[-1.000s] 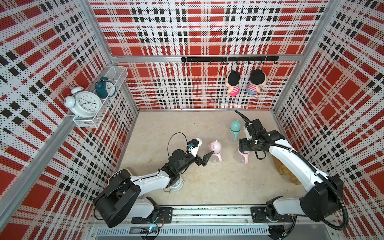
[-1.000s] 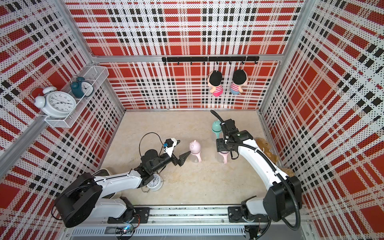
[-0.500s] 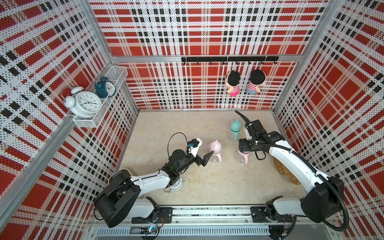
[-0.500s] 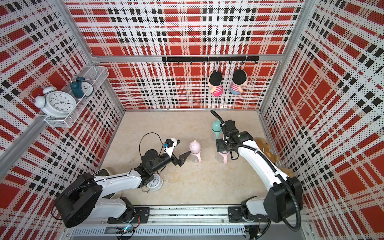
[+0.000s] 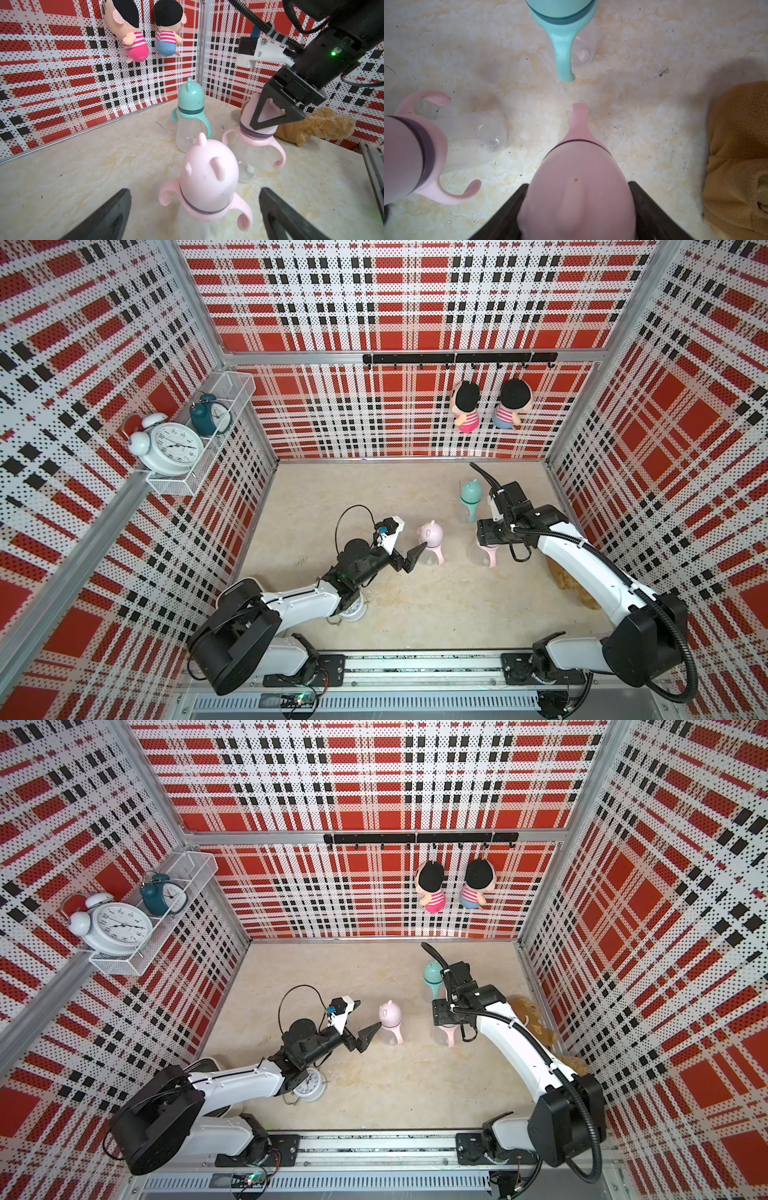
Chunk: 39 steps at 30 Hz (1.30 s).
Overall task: Assemble the baby bottles
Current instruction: Close the lid on the baby bottle.
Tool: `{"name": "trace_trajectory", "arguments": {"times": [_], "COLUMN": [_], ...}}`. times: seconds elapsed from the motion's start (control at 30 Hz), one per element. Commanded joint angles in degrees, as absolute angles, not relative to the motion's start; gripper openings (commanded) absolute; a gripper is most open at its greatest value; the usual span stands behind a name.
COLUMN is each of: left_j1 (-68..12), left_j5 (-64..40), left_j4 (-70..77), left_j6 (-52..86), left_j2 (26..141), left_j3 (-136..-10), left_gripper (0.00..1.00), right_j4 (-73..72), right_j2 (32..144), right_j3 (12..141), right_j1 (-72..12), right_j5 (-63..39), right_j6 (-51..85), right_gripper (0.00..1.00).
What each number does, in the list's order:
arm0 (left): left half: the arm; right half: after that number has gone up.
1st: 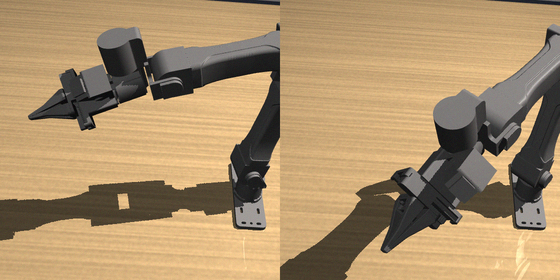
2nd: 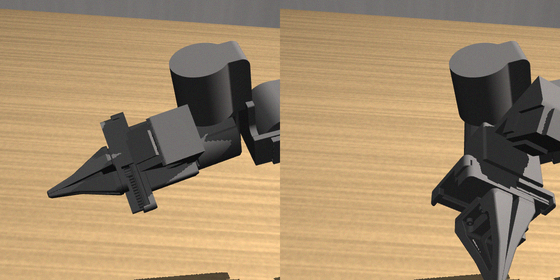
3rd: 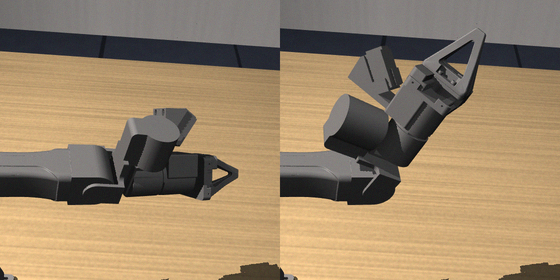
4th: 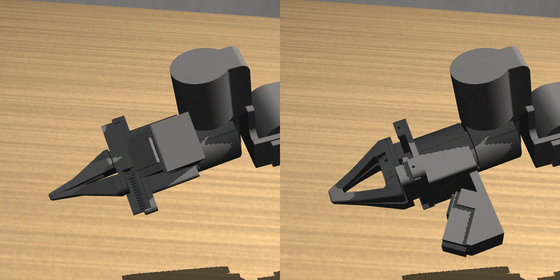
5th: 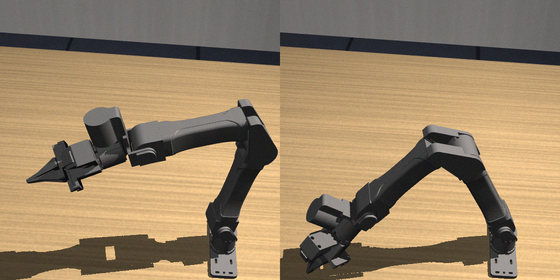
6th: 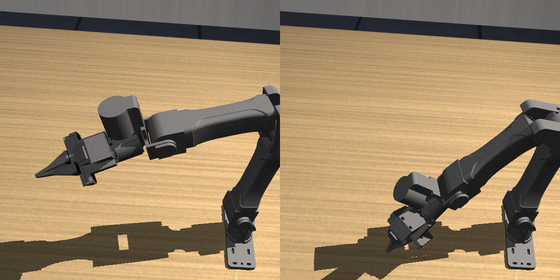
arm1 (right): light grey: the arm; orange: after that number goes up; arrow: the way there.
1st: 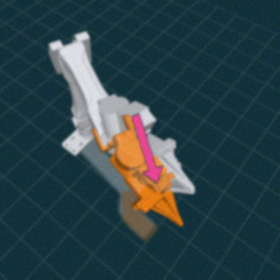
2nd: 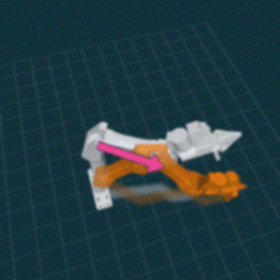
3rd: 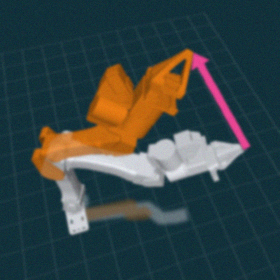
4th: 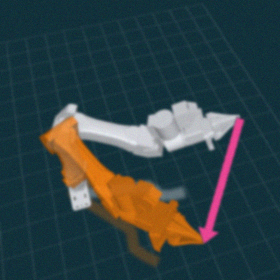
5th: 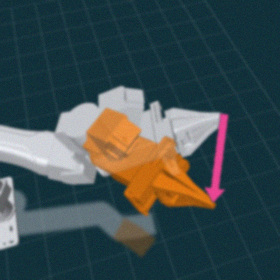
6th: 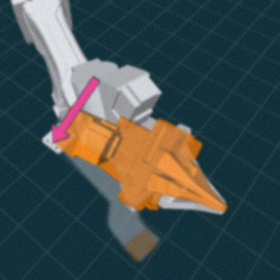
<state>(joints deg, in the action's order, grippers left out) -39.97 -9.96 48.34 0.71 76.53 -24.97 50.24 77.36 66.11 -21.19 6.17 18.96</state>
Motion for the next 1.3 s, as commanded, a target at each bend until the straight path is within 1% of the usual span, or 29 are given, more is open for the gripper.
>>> {"name": "trace_trajectory", "arguments": {"times": [0.0,0.33,0.67,1.27], "left_j1": [-40.3,-40.3,-40.3,-40.3], "left_j5": [-9.6,-9.6,-9.6,-9.8], "left_j4": [48.9,48.9,48.9,48.7], "left_j6": [-0.1,-0.2,-0.6,-0.4], "left_j2": [76.9,76.9,76.7,76.8], "left_j3": [-26.2,-26.1,-25.8,-26.2], "left_gripper": [0.98,0.98,0.98,0.98], "right_j4": [51.3,57.2,56.9,54.7], "right_j2": [77.4,79.9,83.2,82.5], "right_j3": [65.6,67.1,68.2,70.1], "right_j1": [-20.8,-20.7,-20.7,-20.7], "right_j5": [6.4,7.6,7.0,7.5], "right_j6": [19.0,19.1,19.0,18.6], "right_gripper": [0.74,0.75,0.75,0.77]}}
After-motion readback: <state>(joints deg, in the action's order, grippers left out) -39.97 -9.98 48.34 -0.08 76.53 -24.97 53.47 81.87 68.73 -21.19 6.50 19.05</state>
